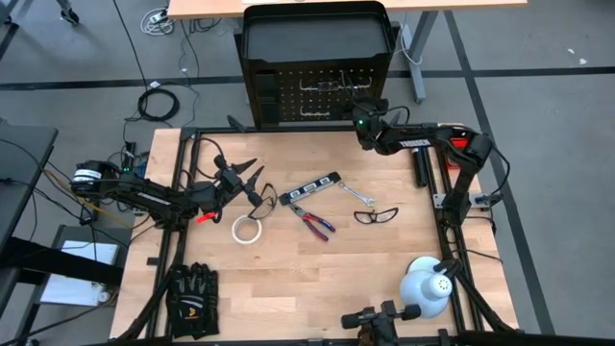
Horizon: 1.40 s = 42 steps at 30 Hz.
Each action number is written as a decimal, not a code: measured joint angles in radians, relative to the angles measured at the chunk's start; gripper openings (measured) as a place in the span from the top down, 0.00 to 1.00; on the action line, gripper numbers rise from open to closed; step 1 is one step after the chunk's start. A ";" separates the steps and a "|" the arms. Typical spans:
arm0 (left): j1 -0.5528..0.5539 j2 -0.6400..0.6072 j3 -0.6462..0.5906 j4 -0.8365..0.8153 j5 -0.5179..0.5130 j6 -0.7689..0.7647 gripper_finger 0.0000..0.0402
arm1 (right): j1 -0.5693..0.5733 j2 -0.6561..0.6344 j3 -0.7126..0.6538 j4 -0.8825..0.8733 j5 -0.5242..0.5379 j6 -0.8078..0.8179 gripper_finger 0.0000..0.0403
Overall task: Hang tools onto peg board
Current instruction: Unhang the silver wrench from the peg board
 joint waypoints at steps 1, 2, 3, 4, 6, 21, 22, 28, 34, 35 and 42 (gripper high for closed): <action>0.000 0.000 0.000 0.000 0.001 0.000 0.64 | 0.003 -0.005 0.000 -0.009 0.000 -0.001 0.86; 0.000 0.000 0.000 0.000 0.005 0.000 0.64 | 0.005 -0.011 0.000 -0.012 0.000 -0.002 0.86; 0.000 0.000 0.000 0.000 0.005 0.000 0.64 | 0.009 -0.015 0.000 -0.012 0.002 -0.002 0.86; 0.000 0.000 0.000 0.000 0.005 0.000 0.64 | 0.011 -0.019 0.000 -0.016 0.005 -0.003 0.86; 0.000 0.000 0.000 0.000 0.005 0.000 0.64 | 0.016 -0.020 0.000 -0.027 0.009 -0.003 0.86; 0.000 0.000 0.000 0.000 0.002 0.000 0.64 | 0.026 -0.020 0.000 -0.052 0.043 -0.007 0.86; 0.000 0.000 0.000 0.000 0.002 0.000 0.64 | 0.027 -0.020 0.000 -0.052 0.045 -0.007 0.86; 0.000 0.000 0.000 0.000 0.001 0.000 0.64 | 0.041 -0.020 0.000 -0.053 0.055 -0.007 0.86; 0.000 0.000 0.000 0.000 -0.002 0.000 0.64 | 0.064 -0.020 0.000 -0.054 0.115 -0.035 0.86; 0.000 0.000 0.000 0.000 -0.002 0.000 0.64 | 0.069 -0.020 0.000 -0.054 0.128 -0.040 0.86; 0.000 0.000 0.000 0.000 -0.001 0.000 0.64 | 0.077 -0.020 0.001 -0.057 0.150 -0.052 0.86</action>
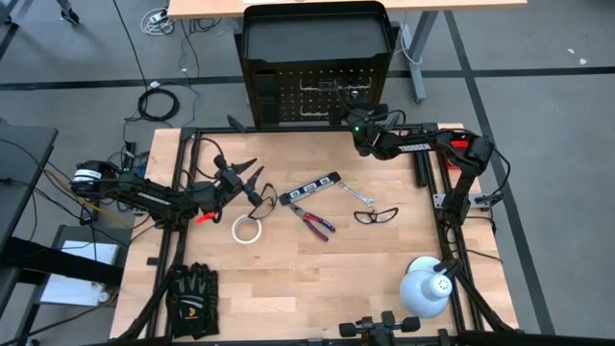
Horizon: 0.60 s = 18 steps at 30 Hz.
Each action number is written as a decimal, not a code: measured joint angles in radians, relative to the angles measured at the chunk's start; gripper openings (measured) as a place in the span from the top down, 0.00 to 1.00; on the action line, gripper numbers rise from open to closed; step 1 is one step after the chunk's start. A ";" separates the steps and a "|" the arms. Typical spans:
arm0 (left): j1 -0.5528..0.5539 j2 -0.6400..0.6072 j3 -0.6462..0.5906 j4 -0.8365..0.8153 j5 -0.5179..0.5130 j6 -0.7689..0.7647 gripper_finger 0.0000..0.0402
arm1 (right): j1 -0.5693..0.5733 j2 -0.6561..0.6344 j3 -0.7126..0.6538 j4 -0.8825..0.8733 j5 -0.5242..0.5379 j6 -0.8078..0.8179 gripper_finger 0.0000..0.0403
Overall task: Hang tools onto peg board
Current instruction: Unhang the silver wrench from the peg board
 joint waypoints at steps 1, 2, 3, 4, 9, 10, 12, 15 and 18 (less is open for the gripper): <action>0.000 0.000 0.000 0.000 0.000 0.000 0.64 | 0.000 0.000 0.000 -0.001 0.000 0.000 0.86; 0.000 0.000 0.000 0.000 0.000 0.000 0.64 | 0.001 0.000 0.000 -0.001 0.000 0.000 0.86; 0.000 0.000 0.000 0.000 0.000 0.000 0.64 | 0.003 0.000 0.000 -0.002 0.000 0.000 0.86; 0.000 0.000 0.000 0.000 0.000 0.000 0.64 | 0.006 0.000 0.000 -0.002 0.001 0.000 0.86; 0.000 0.000 0.000 0.000 0.000 0.000 0.64 | 0.028 0.000 0.001 -0.037 0.003 0.003 0.86; 0.000 0.000 0.000 0.000 0.000 0.000 0.64 | 0.033 0.000 0.001 -0.051 0.003 0.003 0.86; 0.000 0.000 0.000 0.000 0.000 0.000 0.64 | 0.043 0.000 0.001 -0.068 0.004 0.003 0.86; 0.000 0.000 0.000 0.000 0.001 0.000 0.64 | 0.066 0.000 0.000 -0.082 0.027 0.002 0.86; 0.000 0.000 0.000 0.000 0.001 0.000 0.64 | 0.095 -0.008 0.001 -0.117 0.026 0.004 0.86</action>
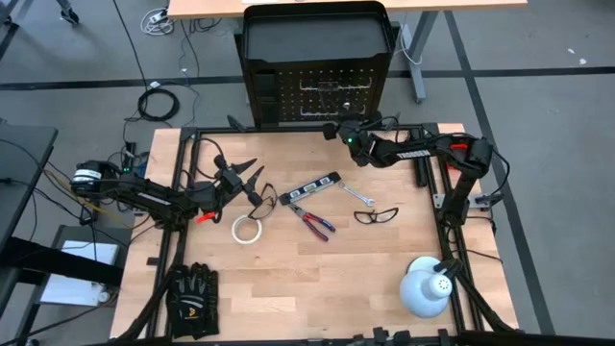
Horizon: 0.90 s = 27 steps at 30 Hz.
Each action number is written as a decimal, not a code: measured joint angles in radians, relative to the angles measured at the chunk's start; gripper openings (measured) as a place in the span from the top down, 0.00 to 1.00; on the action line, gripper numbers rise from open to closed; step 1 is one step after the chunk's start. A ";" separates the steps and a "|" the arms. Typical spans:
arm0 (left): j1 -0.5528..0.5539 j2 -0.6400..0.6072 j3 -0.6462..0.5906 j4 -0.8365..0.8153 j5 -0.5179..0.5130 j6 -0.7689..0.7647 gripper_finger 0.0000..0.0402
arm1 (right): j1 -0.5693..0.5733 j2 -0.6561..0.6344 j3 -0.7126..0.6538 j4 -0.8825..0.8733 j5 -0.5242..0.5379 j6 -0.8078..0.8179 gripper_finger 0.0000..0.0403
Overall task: Hang tools onto peg board
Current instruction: Unhang the silver wrench from the peg board
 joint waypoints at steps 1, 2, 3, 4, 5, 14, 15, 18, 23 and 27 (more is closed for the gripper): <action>0.000 0.000 0.000 0.000 0.000 0.000 0.64 | 0.013 -0.006 0.000 -0.028 -0.001 0.012 0.86; 0.000 0.000 0.000 0.000 0.000 0.000 0.64 | 0.025 -0.016 0.000 -0.082 -0.008 0.037 0.86; 0.000 0.000 0.000 0.000 0.000 0.000 0.64 | 0.037 -0.031 0.000 -0.149 -0.017 0.070 0.86; 0.000 0.000 0.000 0.000 0.000 0.000 0.64 | 0.049 -0.048 0.000 -0.214 -0.034 0.107 0.86; 0.000 0.000 0.000 0.000 0.000 0.000 0.64 | 0.060 -0.067 0.000 -0.283 -0.058 0.149 0.86; 0.000 0.000 0.000 0.000 0.005 0.000 0.64 | 0.049 -0.224 0.001 -0.689 -0.539 0.332 0.86; 0.000 0.000 0.000 0.000 0.005 0.000 0.64 | 0.040 -0.221 0.001 -0.715 -0.612 0.323 0.86; 0.000 0.000 0.000 0.001 0.004 0.000 0.64 | 0.026 -0.188 0.001 -0.770 -0.759 0.314 0.86; 0.000 0.000 0.000 0.002 0.003 0.000 0.64 | 0.026 -0.100 -0.001 -0.834 -0.822 0.284 0.86; 0.000 0.000 0.000 0.001 0.002 0.000 0.64 | 0.026 -0.067 0.000 -0.914 -0.921 0.291 0.86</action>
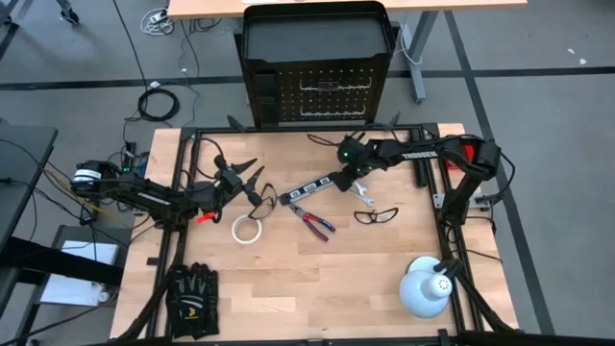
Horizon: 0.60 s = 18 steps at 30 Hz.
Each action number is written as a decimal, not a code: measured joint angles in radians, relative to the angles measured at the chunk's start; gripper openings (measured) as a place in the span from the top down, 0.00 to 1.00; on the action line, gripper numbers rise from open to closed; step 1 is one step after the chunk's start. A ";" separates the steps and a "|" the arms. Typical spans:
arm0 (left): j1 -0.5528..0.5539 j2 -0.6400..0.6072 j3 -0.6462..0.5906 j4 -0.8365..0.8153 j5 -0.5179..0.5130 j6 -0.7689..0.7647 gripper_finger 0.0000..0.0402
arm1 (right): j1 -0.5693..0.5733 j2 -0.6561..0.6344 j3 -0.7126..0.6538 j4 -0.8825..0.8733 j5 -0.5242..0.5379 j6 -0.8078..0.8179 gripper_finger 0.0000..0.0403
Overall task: Hang tools onto peg board
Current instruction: Unhang the silver wrench from the peg board, then unhang the utility knife blades from the peg board
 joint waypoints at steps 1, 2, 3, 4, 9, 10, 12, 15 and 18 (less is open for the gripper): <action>0.000 0.000 0.000 0.000 0.000 0.000 0.64 | 0.000 0.002 0.000 -0.025 -0.034 0.011 0.85; 0.000 0.000 0.000 0.000 0.000 0.000 0.64 | 0.001 0.002 0.000 -0.053 -0.062 0.024 0.85; 0.000 0.000 0.000 0.000 -0.001 0.000 0.64 | 0.002 0.002 0.000 -0.073 -0.080 0.034 0.84; 0.000 0.000 0.000 0.000 -0.001 0.000 0.64 | 0.003 0.002 0.000 -0.081 -0.081 0.039 0.83; 0.000 0.000 0.000 0.000 -0.002 0.000 0.64 | 0.002 0.002 0.000 -0.076 -0.076 0.045 0.74; 0.000 0.000 0.000 0.000 -0.002 0.000 0.64 | 0.002 0.002 0.000 -0.068 -0.076 0.045 0.72; 0.000 0.000 0.000 0.000 -0.002 0.000 0.64 | 0.002 0.002 0.000 -0.052 -0.076 0.044 0.67; 0.000 0.000 0.000 0.000 -0.002 0.000 0.64 | 0.002 0.002 0.014 -0.044 -0.076 0.024 0.62; 0.000 0.000 0.000 0.000 -0.002 0.000 0.64 | 0.009 0.002 0.058 -0.033 -0.073 -0.002 0.59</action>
